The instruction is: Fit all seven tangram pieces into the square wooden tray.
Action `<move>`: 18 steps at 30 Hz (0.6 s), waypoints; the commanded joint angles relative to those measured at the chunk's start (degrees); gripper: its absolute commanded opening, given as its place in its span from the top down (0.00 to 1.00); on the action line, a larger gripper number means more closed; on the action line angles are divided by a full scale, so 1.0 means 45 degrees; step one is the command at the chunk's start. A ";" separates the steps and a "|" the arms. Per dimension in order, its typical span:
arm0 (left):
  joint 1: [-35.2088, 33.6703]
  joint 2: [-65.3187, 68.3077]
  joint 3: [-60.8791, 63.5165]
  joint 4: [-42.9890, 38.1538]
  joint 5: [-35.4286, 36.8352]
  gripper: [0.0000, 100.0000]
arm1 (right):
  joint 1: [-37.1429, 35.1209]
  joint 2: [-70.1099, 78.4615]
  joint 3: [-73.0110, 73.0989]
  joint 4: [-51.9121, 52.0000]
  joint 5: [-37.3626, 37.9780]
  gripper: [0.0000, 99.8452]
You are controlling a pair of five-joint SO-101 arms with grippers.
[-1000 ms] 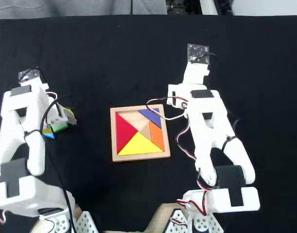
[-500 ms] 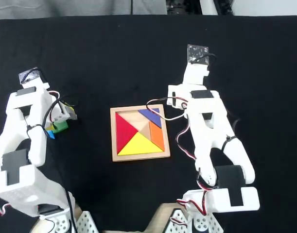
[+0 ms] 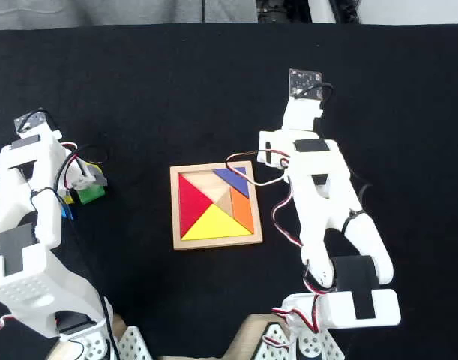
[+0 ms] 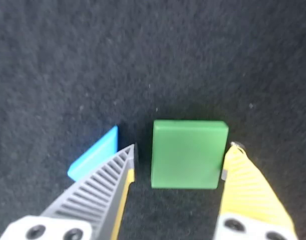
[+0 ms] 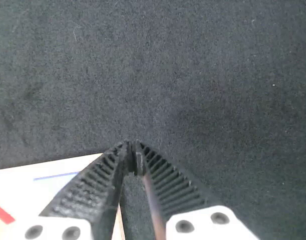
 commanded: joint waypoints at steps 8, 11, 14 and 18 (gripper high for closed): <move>0.0596 0.0000 -0.0694 -0.0664 -0.0137 0.72 | 0.0059 -0.0029 -0.0107 -0.0274 0.0098 0.99; 0.0850 0.0020 -0.0674 -0.0664 -0.0137 0.72 | 0.0059 -0.0029 -0.0107 -0.0274 0.0098 0.99; 0.0850 0.0430 -0.0791 -0.0586 0.0195 0.74 | 0.0059 -0.0029 -0.0107 -0.0274 0.0098 0.99; 0.0811 0.0996 -0.1397 -0.0098 0.0488 0.80 | 0.0059 -0.0029 -0.0088 -0.0274 0.0098 0.99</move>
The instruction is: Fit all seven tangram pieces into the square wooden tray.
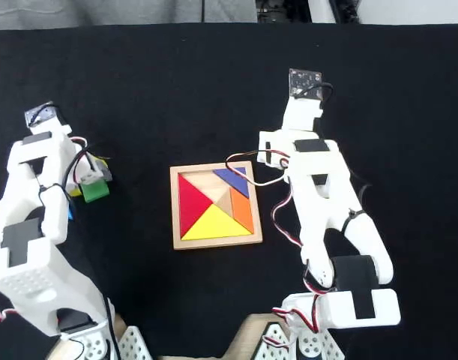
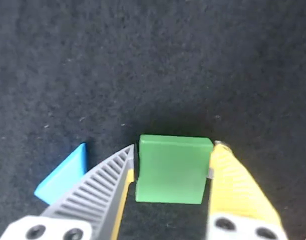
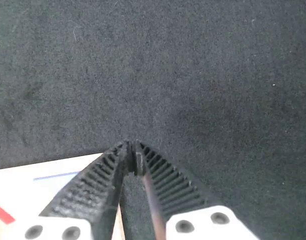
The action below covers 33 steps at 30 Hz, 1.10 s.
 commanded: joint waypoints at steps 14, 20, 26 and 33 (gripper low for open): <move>0.1592 -0.1915 -0.2159 0.3341 -0.0938 0.80 | 0.0078 -0.0029 -0.0107 -0.0274 0.0098 0.99; 0.3956 -0.4532 -0.2100 0.4806 -0.2208 0.80 | 0.0137 -0.0029 -0.0127 -0.0274 0.0098 0.99; 0.5949 -0.5158 -0.2100 0.4943 -0.2247 0.80 | 0.0860 -0.0166 -0.0303 -0.0274 0.0098 0.99; 0.9035 -0.3790 -0.2061 0.3770 -0.2286 0.80 | 0.1993 -0.0049 -0.0557 -0.0274 0.0039 0.99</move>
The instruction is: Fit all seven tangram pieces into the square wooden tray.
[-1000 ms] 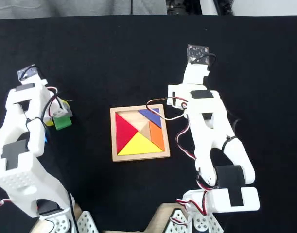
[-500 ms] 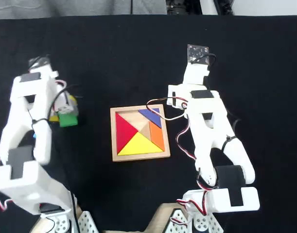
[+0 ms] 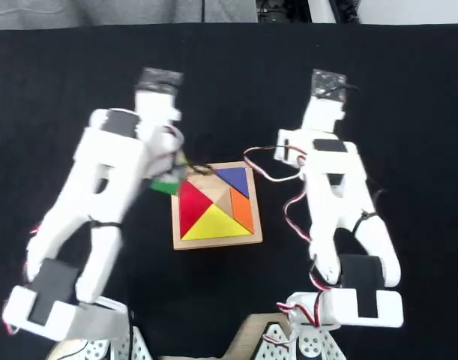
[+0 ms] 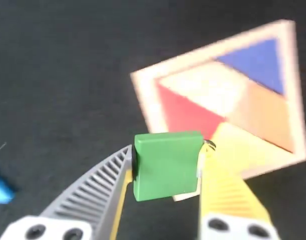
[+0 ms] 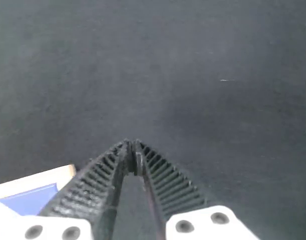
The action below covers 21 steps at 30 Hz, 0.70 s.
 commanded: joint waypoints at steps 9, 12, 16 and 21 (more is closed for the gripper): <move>0.1846 0.2735 -0.1241 -0.1895 -0.1856 0.80 | 0.0801 -0.0088 -0.0459 -0.1016 0.0078 0.99; 0.1885 0.3165 -0.1807 -0.1934 -0.2755 0.80 | 0.1016 -0.0088 -0.0459 -0.1133 0.0078 0.99; 0.1846 0.3888 -0.2667 -0.2051 -0.3595 0.80 | 0.1016 -0.0088 -0.0459 -0.1172 0.0078 0.99; 0.1905 0.4786 -0.3370 -0.2090 -0.3653 0.80 | 0.1016 -0.0088 -0.0459 -0.1172 0.0078 0.99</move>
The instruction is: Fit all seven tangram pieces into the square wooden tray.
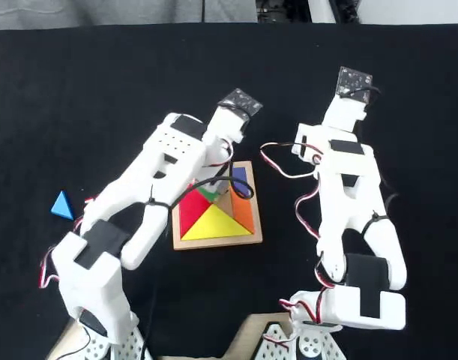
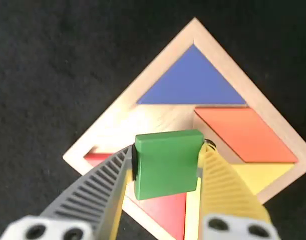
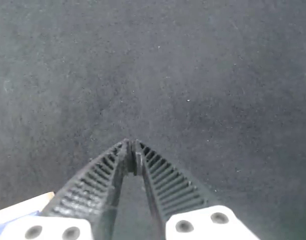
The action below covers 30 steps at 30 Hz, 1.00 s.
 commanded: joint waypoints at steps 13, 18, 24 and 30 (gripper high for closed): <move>0.0186 0.0723 -0.1338 -0.0332 0.0762 0.80 | 0.0059 -0.0088 -0.0459 -0.0234 0.0078 0.99; 0.0088 0.0762 -0.1319 -0.0449 0.0762 0.79 | 0.0039 -0.0088 -0.0459 -0.0234 0.0078 0.99; 0.0088 0.0762 -0.1280 -0.0410 0.0762 0.70 | 0.0039 -0.0088 -0.0459 -0.0234 0.0078 0.99; -0.0166 0.0625 -0.1358 -0.0469 0.0742 0.72 | 0.0039 -0.0088 -0.0459 -0.0234 0.0078 0.99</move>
